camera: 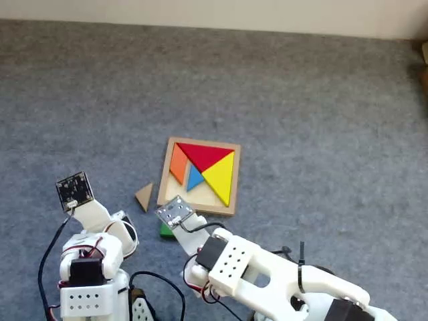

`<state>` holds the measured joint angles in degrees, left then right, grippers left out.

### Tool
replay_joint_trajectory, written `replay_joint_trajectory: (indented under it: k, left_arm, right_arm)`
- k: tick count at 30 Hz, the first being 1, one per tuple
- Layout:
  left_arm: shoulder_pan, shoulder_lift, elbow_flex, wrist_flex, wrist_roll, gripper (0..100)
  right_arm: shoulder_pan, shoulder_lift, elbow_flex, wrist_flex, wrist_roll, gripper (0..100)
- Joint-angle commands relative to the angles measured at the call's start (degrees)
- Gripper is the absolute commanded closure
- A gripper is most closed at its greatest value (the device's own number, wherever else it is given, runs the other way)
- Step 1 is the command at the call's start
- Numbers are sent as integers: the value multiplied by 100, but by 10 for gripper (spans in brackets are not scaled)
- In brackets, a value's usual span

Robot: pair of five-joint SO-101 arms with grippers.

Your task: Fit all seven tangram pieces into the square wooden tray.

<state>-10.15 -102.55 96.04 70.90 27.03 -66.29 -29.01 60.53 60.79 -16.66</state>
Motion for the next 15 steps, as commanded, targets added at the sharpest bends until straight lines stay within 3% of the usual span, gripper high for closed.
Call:
replay_joint_trajectory:
  k: [1, 6, 15]
  left_arm:
    - [92, -251, 119, 26, -35, 957]
    - [92, -251, 119, 26, -35, 957]
    - [92, -251, 119, 26, -35, 957]
  right_arm:
    - [-57, -145, -22, -101, -70, 796]
    - [48, -145, -13, -101, -70, 796]
    - [1130, 1226, -92, -92, -62, 796]
